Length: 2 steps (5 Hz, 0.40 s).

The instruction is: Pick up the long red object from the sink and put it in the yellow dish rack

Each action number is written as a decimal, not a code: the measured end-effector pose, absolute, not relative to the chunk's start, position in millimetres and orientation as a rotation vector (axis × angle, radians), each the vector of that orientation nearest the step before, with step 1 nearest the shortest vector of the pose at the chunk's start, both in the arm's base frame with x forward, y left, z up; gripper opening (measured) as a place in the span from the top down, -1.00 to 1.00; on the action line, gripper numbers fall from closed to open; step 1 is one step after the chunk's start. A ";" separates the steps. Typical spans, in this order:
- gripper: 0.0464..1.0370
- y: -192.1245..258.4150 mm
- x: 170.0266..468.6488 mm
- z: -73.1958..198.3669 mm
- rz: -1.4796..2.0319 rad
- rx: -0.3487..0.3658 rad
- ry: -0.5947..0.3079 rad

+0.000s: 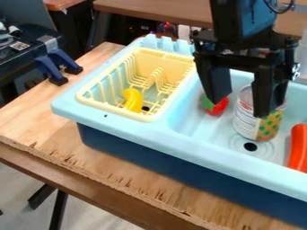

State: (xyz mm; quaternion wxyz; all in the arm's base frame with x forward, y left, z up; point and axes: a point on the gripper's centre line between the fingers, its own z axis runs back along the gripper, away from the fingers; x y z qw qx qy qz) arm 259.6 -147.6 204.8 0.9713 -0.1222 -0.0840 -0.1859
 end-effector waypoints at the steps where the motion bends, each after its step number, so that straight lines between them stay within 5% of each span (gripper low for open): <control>1: -0.93 -147.5 259.3 195.0 -0.372 -0.239 -0.138; 2: -0.93 -156.0 284.9 185.4 -0.265 -0.242 -0.198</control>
